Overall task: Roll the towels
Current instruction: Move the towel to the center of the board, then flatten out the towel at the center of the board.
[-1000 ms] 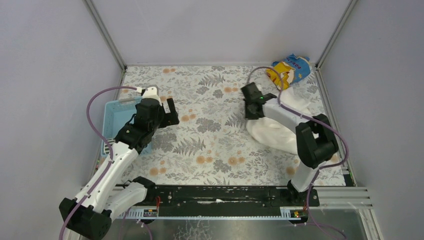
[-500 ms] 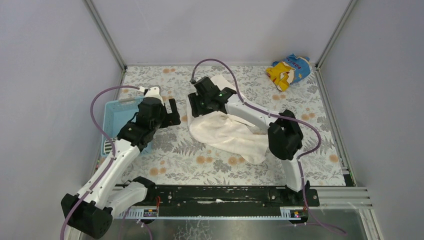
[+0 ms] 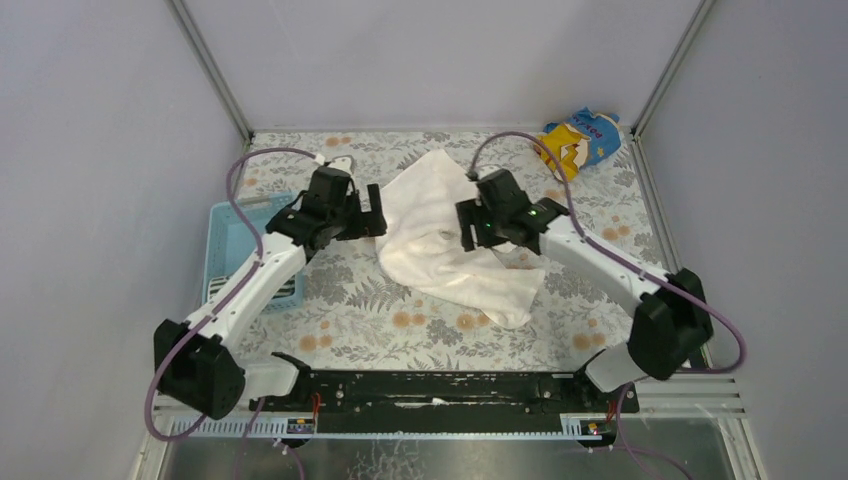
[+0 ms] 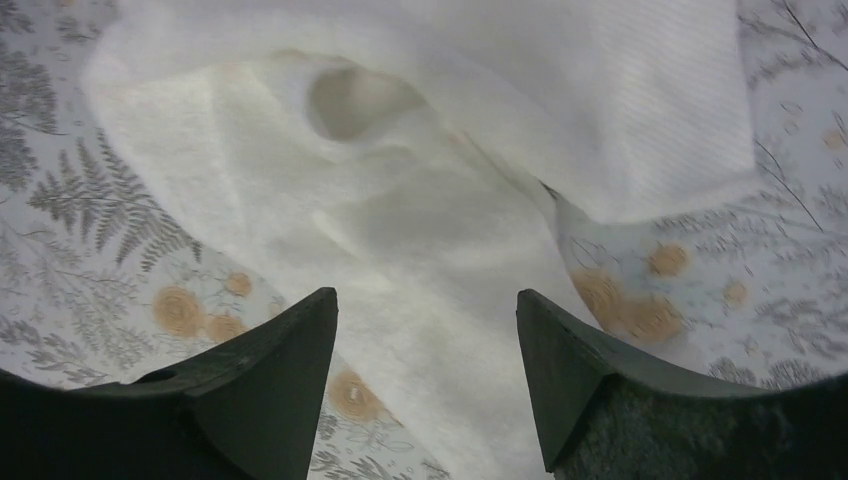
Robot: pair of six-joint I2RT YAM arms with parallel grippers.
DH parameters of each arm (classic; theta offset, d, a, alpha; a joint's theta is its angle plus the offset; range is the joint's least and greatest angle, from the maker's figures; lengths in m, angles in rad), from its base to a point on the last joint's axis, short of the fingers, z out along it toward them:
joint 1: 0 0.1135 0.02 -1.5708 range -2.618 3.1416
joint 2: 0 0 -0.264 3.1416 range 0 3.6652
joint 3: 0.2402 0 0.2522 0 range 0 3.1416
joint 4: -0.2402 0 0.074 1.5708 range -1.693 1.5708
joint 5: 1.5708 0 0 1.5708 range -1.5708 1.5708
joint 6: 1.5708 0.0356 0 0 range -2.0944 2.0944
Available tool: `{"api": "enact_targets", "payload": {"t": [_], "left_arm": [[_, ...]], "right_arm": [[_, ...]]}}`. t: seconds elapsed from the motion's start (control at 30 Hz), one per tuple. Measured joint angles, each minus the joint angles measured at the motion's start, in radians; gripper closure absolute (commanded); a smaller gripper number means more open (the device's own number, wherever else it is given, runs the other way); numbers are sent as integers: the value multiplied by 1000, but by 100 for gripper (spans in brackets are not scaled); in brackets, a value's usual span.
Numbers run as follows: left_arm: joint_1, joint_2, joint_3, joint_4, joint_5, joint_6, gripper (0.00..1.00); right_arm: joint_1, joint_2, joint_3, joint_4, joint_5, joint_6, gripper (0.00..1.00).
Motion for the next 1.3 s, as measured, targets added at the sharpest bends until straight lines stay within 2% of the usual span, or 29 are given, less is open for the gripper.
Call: {"api": "enact_targets", "payload": {"t": [0.27, 0.5, 0.6, 0.73, 0.87, 0.93, 1.13, 1.23, 1.3], "left_arm": [[-77, 301, 212, -29, 27, -30, 0], [-169, 692, 559, -76, 21, -35, 0], [-181, 834, 657, -85, 14, -34, 0], [-174, 965, 698, -117, -5, -39, 0], [-147, 934, 619, -76, 2, -92, 1], [-109, 858, 496, -34, 18, -140, 2], [95, 563, 62, 149, 100, -317, 1], [126, 444, -75, 177, 110, -375, 0], [106, 402, -102, 152, 112, -389, 0]], "right_arm": [[-203, -201, -260, 34, -5, 64, 27], [-334, -348, -430, 50, -11, 134, 25], [-368, -386, -483, 60, -23, 154, 25], [-374, -394, -507, 93, -55, 170, 25], [-374, -345, -510, 143, -91, 183, 25], [-374, -307, -514, 167, -111, 189, 24], [-374, -211, -515, 200, -169, 188, 23], [-374, -192, -505, 205, -196, 172, 22], [-374, -185, -490, 209, -221, 159, 22]]}}
